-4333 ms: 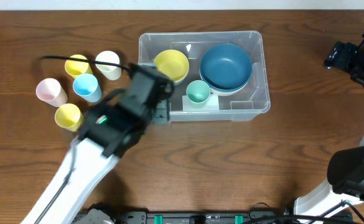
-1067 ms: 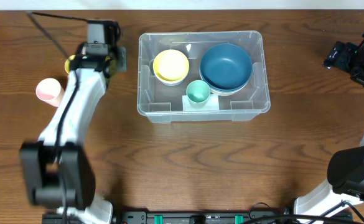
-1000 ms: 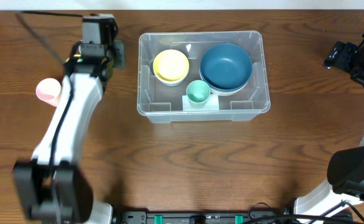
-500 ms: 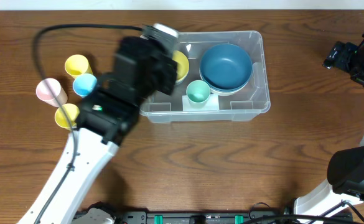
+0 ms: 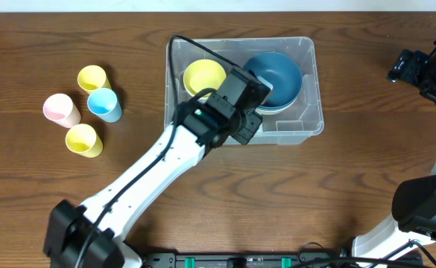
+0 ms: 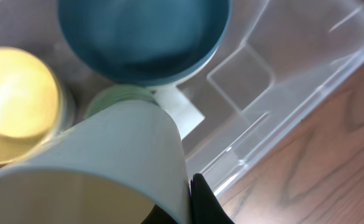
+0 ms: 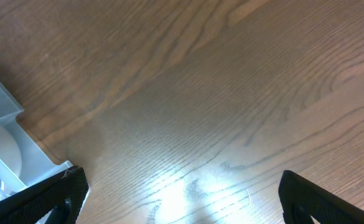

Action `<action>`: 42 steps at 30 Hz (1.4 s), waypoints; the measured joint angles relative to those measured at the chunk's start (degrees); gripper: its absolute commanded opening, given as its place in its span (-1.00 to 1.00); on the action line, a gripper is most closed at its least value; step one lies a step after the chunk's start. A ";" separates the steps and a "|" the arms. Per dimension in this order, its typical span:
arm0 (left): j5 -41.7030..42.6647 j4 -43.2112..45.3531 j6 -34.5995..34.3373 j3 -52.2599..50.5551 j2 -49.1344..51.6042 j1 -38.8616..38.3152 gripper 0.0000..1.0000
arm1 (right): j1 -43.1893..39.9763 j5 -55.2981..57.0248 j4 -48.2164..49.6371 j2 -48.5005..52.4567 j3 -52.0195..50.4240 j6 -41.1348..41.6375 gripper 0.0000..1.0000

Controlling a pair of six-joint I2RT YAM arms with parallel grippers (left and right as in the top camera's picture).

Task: Pack container
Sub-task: 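Carry the white cup into the bin beside the green cup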

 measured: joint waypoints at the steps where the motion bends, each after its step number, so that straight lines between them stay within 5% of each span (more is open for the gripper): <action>1: 0.00 -0.04 0.02 0.00 0.46 0.00 -0.89 | 0.00 -0.02 0.00 0.00 0.00 0.00 0.98; 34: -5.22 1.22 0.59 0.00 1.81 0.00 -0.87 | 0.00 -0.02 0.00 0.00 0.00 0.00 0.99; 39: -5.66 1.92 0.74 0.00 1.81 0.00 0.01 | 0.00 0.00 0.00 0.00 0.00 0.00 0.99; 42: -5.77 2.47 0.98 0.00 1.81 0.00 0.27 | 0.00 -0.02 0.00 0.00 0.00 0.00 0.99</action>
